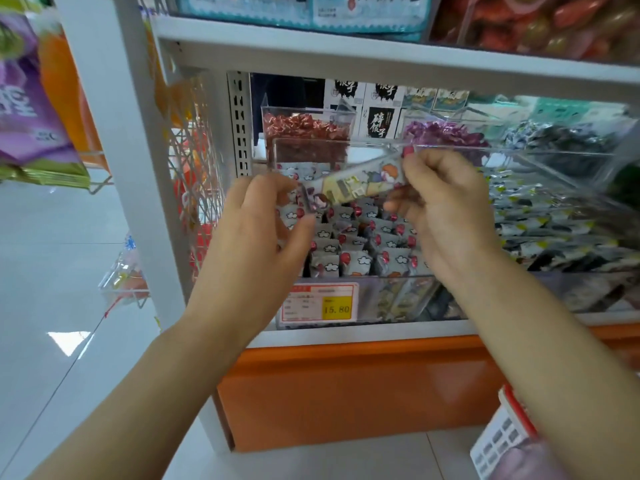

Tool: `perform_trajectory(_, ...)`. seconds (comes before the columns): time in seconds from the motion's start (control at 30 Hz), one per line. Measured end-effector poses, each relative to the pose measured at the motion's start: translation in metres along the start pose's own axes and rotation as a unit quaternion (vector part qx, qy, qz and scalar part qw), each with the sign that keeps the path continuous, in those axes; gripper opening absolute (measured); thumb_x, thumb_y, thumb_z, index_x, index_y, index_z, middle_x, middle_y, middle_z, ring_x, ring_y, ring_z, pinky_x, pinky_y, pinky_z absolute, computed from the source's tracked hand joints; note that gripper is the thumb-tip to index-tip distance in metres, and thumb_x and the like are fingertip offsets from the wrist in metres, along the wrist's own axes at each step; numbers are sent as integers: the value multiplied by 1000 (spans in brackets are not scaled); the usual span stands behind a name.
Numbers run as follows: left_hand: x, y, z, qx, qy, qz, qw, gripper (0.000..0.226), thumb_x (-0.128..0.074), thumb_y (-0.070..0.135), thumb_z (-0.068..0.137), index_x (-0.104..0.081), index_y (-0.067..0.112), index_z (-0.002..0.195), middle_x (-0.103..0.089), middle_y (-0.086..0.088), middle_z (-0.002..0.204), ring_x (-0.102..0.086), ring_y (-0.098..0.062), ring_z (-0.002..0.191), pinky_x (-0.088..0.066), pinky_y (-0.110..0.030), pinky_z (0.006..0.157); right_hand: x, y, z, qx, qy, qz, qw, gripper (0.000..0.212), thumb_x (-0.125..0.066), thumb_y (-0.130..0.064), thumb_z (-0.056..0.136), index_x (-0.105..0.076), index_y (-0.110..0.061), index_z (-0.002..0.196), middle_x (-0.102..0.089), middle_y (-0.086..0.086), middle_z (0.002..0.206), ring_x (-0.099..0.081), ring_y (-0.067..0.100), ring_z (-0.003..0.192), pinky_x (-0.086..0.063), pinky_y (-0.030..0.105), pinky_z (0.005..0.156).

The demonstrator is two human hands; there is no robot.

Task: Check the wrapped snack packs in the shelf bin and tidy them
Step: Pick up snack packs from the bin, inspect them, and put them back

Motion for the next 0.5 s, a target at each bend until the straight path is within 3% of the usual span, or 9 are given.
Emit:
perform_trajectory(0.13,-11,11,-11,78,-74,-133,985,41,-48,40,90,-45,23,128,-60,12,99,-62,3,71,-50,-13,54,26,6,-26,-86,4,106,991,20,-52,-8,93,-58,-8,74,-59,7,76,-58,11,58,-50,20,51)
perform_trajectory(0.23,-17,15,-13,117,-107,-194,968,31,-49,30,92,-55,17,120,-69,5,83,-68,-9,69,-57,-31,54,34,11,-35,-129,4,149,981,24,-53,-9,92,-62,-10,69,-64,2,65,-59,10,54,-51,22,50)
perform_trajectory(0.37,-22,17,-12,178,-115,-323,922,21,-55,25,88,-64,16,105,-72,0,88,-70,-12,77,-55,-21,55,44,10,-38,-146,-14,177,973,14,-52,-4,91,-62,-5,81,-67,4,70,-62,11,57,-52,22,53)
perform_trajectory(0.5,-26,17,-9,225,-105,-453,856,31,-57,30,75,-69,15,99,-73,-5,86,-70,-15,78,-54,-18,62,55,11,-38,-168,-28,213,962,15,-49,6,88,-60,-3,88,-65,7,73,-65,12,59,-53,20,54)
Point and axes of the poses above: each hand's wrist, its own z-axis towards the middle knuckle, its own x-axis out of the back of the hand, y = z × x, the point moved 1 cm from there along z, towards the middle knuckle
